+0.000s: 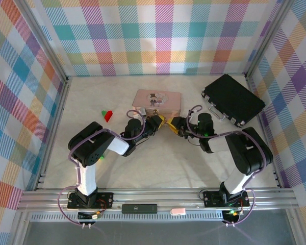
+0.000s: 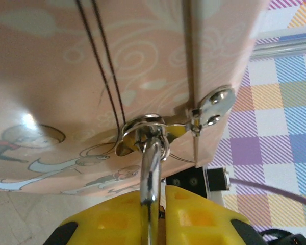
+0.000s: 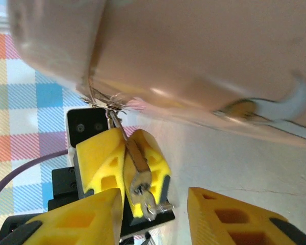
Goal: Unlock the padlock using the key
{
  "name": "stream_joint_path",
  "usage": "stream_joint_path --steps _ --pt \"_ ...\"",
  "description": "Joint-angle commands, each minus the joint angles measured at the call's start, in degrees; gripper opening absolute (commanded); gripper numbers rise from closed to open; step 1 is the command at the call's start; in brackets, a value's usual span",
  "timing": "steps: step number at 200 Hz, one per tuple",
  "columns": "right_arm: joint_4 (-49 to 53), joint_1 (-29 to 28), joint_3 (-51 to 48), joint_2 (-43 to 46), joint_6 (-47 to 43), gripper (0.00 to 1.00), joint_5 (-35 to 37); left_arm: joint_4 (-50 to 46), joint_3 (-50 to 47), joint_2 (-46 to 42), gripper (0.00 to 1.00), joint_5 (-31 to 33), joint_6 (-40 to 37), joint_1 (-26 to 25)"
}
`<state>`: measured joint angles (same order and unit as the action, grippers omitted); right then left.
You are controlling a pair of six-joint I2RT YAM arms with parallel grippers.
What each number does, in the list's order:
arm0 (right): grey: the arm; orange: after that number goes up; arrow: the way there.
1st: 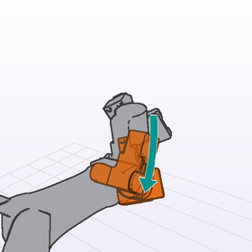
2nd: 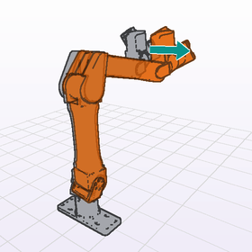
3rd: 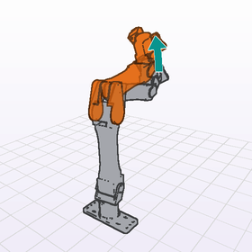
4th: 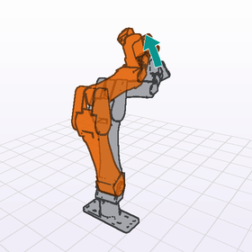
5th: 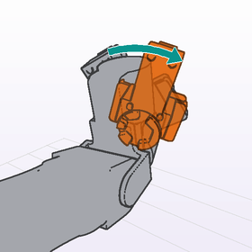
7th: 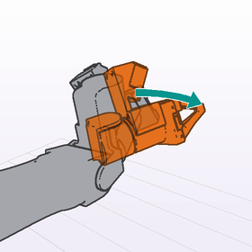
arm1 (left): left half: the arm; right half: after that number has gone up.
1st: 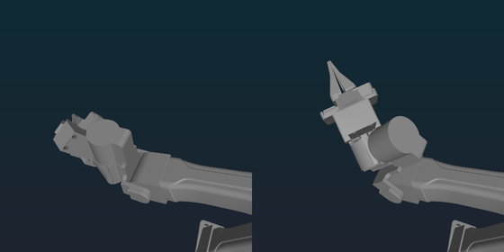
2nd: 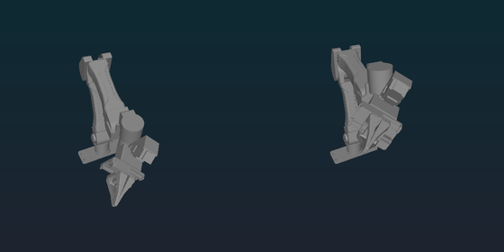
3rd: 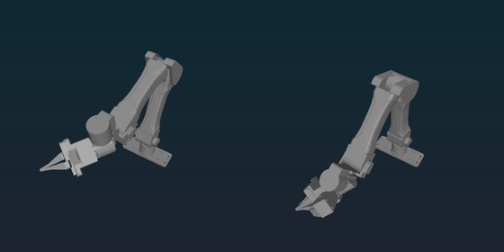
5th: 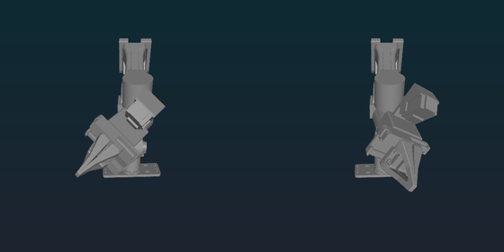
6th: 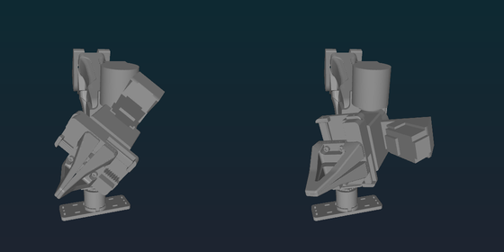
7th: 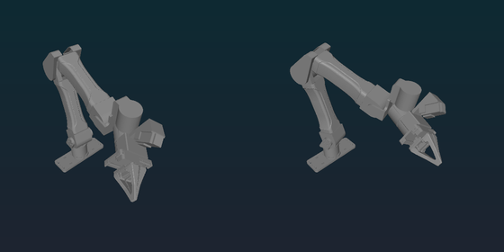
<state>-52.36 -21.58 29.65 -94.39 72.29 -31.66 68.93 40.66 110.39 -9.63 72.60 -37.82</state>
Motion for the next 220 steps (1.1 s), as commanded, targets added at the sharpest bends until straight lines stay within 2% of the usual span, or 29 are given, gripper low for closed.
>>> stream_joint_path --steps 1,50,66,114,181,220 --pt "2.9 0.0 -2.3 4.5 -2.6 0.43 3.6 3.0 2.6 -0.9 0.00 5.5 -1.4 -0.2" --pt "10.8 -2.6 -1.4 10.1 -8.0 0.41 8.0 3.6 4.1 -0.5 0.00 5.0 -0.4 -0.3" --pt "8.3 -3.3 -1.0 9.2 -7.9 0.36 8.6 4.1 4.0 -0.5 0.00 4.7 0.2 -0.3" --pt "2.5 -4.4 1.6 4.1 -6.8 0.30 8.6 5.3 4.1 -0.5 0.00 4.5 1.3 -0.9" --pt "-6.2 -4.6 3.1 -0.7 -3.7 0.27 9.0 6.3 4.1 0.0 0.00 4.4 2.7 -2.1" --pt "-7.4 -4.6 3.9 -2.1 -2.8 0.10 8.8 6.3 3.9 -0.2 0.00 4.2 3.3 -2.2"
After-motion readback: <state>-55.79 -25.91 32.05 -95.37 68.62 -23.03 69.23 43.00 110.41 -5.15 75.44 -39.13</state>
